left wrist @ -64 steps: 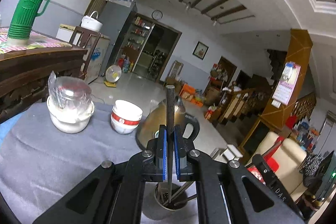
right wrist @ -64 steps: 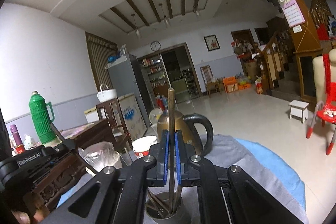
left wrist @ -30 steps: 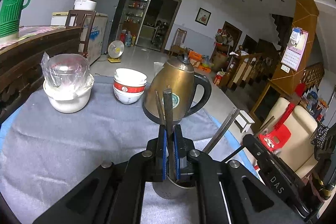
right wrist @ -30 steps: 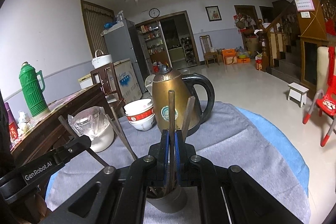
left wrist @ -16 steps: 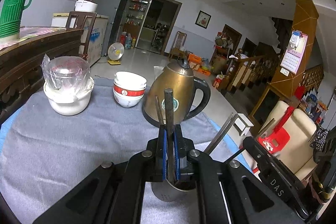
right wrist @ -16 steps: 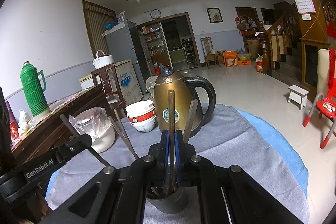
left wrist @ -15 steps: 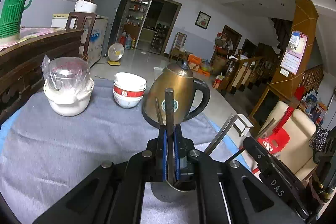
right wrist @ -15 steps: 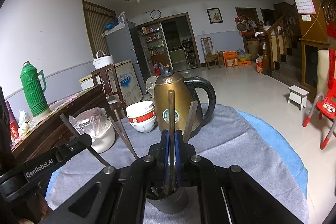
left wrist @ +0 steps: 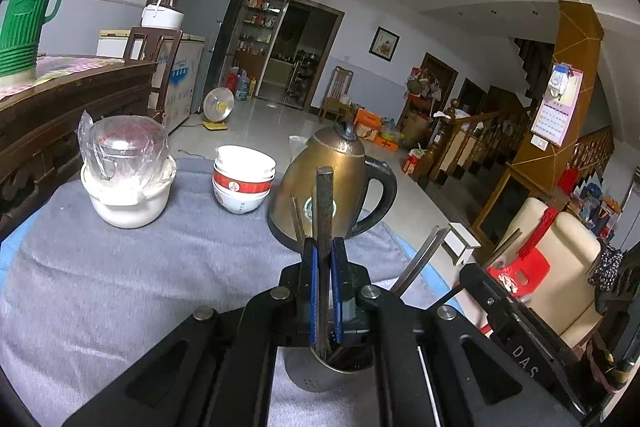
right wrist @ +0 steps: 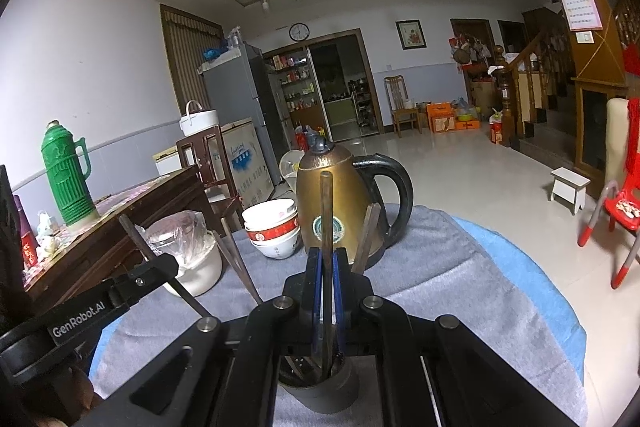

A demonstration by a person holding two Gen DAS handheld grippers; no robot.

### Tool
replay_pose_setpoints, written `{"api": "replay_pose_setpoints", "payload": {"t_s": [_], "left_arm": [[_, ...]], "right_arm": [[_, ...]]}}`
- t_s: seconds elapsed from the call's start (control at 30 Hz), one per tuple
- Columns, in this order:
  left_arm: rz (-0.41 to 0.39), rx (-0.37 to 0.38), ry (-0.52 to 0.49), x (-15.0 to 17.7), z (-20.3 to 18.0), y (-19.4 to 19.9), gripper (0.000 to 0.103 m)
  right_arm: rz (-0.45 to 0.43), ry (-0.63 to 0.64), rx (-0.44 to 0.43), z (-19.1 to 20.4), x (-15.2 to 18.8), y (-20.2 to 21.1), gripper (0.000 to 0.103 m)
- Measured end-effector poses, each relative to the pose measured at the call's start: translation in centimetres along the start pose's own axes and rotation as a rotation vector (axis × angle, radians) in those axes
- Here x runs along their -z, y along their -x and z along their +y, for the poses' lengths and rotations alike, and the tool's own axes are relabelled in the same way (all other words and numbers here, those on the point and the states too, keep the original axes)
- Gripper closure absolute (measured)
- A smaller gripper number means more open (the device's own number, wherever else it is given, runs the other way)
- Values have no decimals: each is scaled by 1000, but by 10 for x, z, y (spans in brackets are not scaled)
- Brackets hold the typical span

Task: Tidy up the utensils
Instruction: 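Lower both chopsticks into the grey holder and open both grippers, then withdraw both open grippers from the holder toward the remaining chopsticks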

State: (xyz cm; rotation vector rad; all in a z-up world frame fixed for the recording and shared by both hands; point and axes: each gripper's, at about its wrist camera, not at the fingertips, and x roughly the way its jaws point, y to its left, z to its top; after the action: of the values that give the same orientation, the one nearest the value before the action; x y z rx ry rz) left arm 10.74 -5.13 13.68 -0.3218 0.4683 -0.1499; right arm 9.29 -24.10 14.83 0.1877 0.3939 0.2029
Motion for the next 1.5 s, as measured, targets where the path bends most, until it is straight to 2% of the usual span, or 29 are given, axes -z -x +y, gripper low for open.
{"api": "replay_pose_setpoints", "payload": {"t_s": [0.13,0.27,0.3,0.37,0.4,0.43,0.47,0.5,0.53,0.7,0.87,1.03,1.13,1.23,1.33,1.5], "left_arm": [[10,1,-2,1,0,-2,96],[58,-10,-3,5,0,-13,96],[71,-9,0,6,1,-14,92],[85,4,18,6,4,-13,70],[73,6,28,5,5,-9,53],[59,7,34,3,6,-5,50],[34,10,38,1,8,2,50],[8,5,36,-2,10,10,49],[-13,-3,37,-6,13,18,49],[-76,-35,63,-13,33,47,47],[-64,-91,60,3,56,62,37],[15,-172,24,44,88,65,32],[90,-217,42,73,110,62,32],[160,-262,70,100,133,57,32],[200,-311,80,121,150,56,32],[226,-338,83,138,163,60,32]], "right_arm": [[8,0,0,2,1,-3,97],[40,9,5,4,2,-11,96],[45,5,3,3,2,-12,96],[71,2,18,1,3,-17,94],[75,4,30,0,3,-18,93],[71,3,42,-1,2,-16,81],[58,-5,54,-4,0,-12,52],[30,-23,66,-7,-2,-5,32],[-13,-46,71,-10,-5,4,18],[-74,-62,87,-14,-15,31,18],[-50,-54,62,-12,-4,45,18],[99,-45,15,-11,35,36,18],[220,-3,7,-7,71,24,18],[306,23,0,-3,100,19,18],[362,42,-5,-2,123,19,18],[434,71,-16,4,146,13,18]]}}
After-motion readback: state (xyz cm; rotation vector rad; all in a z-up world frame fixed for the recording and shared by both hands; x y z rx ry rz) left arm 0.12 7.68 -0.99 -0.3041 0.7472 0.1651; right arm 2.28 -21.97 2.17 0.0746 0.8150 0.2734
